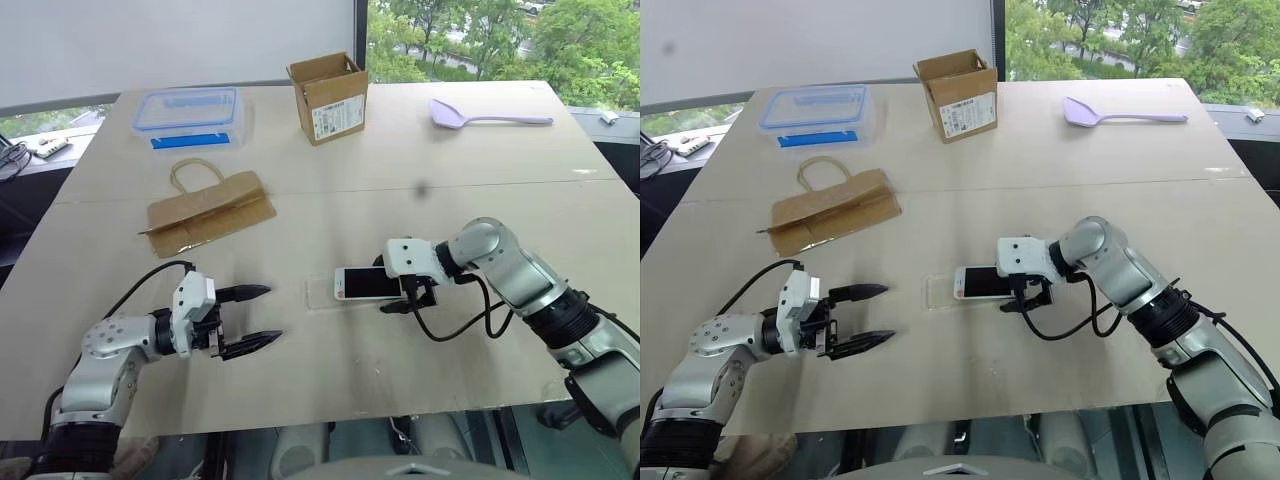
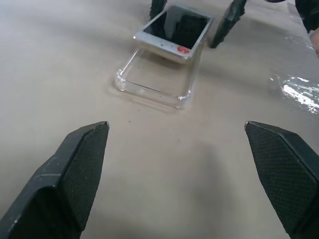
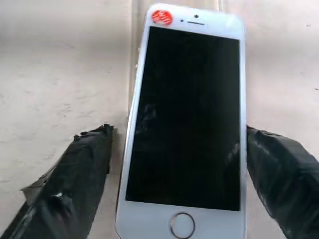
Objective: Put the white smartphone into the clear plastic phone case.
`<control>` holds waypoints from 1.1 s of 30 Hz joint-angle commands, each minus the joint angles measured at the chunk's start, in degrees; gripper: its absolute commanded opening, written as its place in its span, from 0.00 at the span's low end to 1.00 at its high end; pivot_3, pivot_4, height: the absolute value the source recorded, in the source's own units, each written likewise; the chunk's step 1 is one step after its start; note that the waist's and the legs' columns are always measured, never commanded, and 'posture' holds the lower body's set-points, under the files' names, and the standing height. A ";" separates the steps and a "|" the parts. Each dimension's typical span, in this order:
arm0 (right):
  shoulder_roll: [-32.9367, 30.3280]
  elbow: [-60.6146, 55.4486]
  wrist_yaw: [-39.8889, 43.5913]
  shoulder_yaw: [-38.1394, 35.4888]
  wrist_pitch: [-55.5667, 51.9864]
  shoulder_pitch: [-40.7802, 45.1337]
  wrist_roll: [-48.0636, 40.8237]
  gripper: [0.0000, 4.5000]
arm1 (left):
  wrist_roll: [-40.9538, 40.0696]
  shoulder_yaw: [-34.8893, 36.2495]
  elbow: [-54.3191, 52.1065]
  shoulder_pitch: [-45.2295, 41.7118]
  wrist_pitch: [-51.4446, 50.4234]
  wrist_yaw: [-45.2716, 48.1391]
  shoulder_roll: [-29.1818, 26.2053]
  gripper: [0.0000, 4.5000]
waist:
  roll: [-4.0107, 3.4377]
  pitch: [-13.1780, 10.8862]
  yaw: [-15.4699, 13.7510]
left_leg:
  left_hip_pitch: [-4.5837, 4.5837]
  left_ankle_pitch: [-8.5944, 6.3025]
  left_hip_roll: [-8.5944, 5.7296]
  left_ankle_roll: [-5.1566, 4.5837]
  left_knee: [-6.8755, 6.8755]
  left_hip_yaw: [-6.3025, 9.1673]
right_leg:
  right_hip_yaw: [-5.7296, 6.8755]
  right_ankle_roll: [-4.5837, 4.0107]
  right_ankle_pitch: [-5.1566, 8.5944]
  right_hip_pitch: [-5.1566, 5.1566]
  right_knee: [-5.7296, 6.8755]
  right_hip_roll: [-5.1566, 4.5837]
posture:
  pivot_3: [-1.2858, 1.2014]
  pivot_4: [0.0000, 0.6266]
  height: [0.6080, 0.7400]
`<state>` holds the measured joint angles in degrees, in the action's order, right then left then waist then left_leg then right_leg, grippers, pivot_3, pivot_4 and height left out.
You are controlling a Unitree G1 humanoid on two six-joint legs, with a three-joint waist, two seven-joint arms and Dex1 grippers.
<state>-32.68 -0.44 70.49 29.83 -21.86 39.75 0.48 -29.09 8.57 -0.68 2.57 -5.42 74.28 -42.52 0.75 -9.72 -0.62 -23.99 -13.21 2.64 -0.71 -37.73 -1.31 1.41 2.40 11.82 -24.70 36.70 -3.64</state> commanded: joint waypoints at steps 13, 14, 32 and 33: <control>5.05 -1.34 -4.46 -4.49 -8.44 2.64 -4.85 0.52 | -3.02 -0.04 -15.43 -1.37 -11.94 -8.68 -0.32 1.00 | 0.00 -0.02 0.25 | 0.01 0.00 0.01 0.00 0.00 0.01 | -0.01 0.01 0.00 0.00 0.01 0.05 | 0.52 0.24 1.00; 5.38 -0.99 -4.66 -4.68 -9.04 2.94 -4.94 0.52 | -3.11 0.06 -15.62 -1.37 -12.27 -8.76 -0.38 1.00 | 0.00 -0.03 0.30 | 0.01 0.00 0.01 0.00 0.00 0.01 | -0.02 0.00 0.00 0.00 0.01 0.06 | 0.52 0.24 1.00; 10.36 6.89 -8.30 -1.57 -5.43 6.91 -0.43 0.00 | -2.87 1.50 -14.43 0.86 -11.30 -8.20 -0.45 1.00 | 0.00 -0.03 1.42 | 0.01 0.00 0.01 -0.01 0.08 0.02 | -0.04 -0.04 -0.05 -0.01 0.01 0.08 | 0.52 0.24 1.00; 10.23 6.48 -7.67 -1.46 -5.52 6.78 -0.58 0.00 | -2.68 1.56 -13.81 1.07 -10.77 -7.89 -0.40 1.00 | 0.00 -0.04 1.41 | 0.01 0.00 0.01 0.00 0.08 0.02 | -0.05 -0.05 -0.05 -0.01 0.01 0.08 | 0.52 0.24 1.00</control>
<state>-22.16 8.68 61.63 28.63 -28.36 45.59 0.62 -31.57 8.56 -14.51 3.27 -17.66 65.80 -42.45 0.75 -9.76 0.79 -23.98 -13.21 2.65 -0.71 -37.64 -1.30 1.36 2.35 11.77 -24.71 36.71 -3.56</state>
